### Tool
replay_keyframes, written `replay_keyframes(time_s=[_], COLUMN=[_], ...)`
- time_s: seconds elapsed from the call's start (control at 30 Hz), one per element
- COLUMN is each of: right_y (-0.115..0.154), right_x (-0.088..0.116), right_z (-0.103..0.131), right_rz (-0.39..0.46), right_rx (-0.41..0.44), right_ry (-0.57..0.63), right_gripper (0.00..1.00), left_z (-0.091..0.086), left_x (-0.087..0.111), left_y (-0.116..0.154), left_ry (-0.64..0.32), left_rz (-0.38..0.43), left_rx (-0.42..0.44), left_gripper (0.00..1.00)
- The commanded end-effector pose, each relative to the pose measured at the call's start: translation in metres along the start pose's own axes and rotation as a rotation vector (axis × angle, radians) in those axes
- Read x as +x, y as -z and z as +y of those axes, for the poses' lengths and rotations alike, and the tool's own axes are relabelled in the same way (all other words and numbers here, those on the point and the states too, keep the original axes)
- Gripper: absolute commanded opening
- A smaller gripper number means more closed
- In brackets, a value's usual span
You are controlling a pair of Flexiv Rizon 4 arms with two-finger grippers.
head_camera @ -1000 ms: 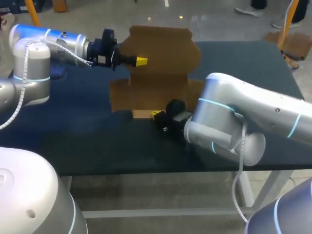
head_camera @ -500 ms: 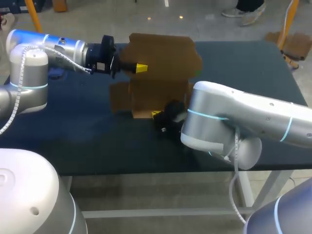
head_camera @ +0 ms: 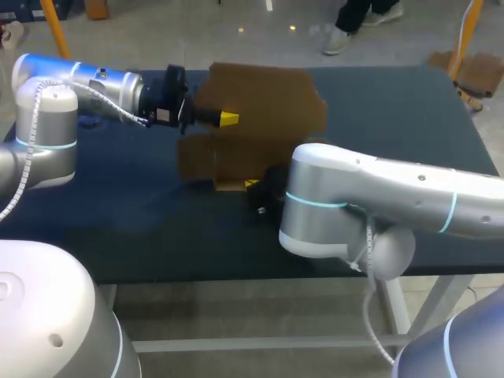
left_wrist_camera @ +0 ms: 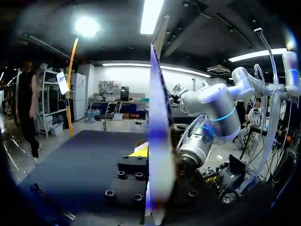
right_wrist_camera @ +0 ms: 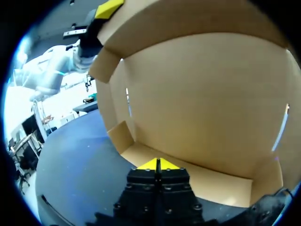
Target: Assemble the packaging by folding the flat box into shape, placing the metal phone stand inside, and closing the box properly
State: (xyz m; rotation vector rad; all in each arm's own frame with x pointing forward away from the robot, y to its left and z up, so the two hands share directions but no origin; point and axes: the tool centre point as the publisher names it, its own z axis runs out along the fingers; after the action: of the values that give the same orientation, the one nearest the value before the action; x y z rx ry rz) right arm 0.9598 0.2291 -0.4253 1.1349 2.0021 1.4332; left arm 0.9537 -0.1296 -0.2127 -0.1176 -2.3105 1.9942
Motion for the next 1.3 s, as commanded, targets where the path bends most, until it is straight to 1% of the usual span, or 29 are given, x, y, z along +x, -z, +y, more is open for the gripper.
replay_keyframes(time_s=[0.03,0.73,1.3], right_y=[-0.004,-0.004,-0.004], right_x=[0.004,0.004,0.004], right_z=[-0.002,-0.002,-0.002], right_rz=[-0.109,-0.109,-0.109], right_rx=[-0.003,-0.003,-0.003], right_ry=[0.000,0.000,0.000], right_gripper=[0.00,0.00,0.00], left_z=[0.007,0.014,0.020], left_x=[0.003,0.018,0.021], left_y=[-0.003,-0.009,-0.012], left_ry=[0.000,-0.008,-0.006], left_rz=[0.002,0.001,0.010], left_rx=[0.008,-0.015,-0.031], left_gripper=[0.00,0.00,0.00])
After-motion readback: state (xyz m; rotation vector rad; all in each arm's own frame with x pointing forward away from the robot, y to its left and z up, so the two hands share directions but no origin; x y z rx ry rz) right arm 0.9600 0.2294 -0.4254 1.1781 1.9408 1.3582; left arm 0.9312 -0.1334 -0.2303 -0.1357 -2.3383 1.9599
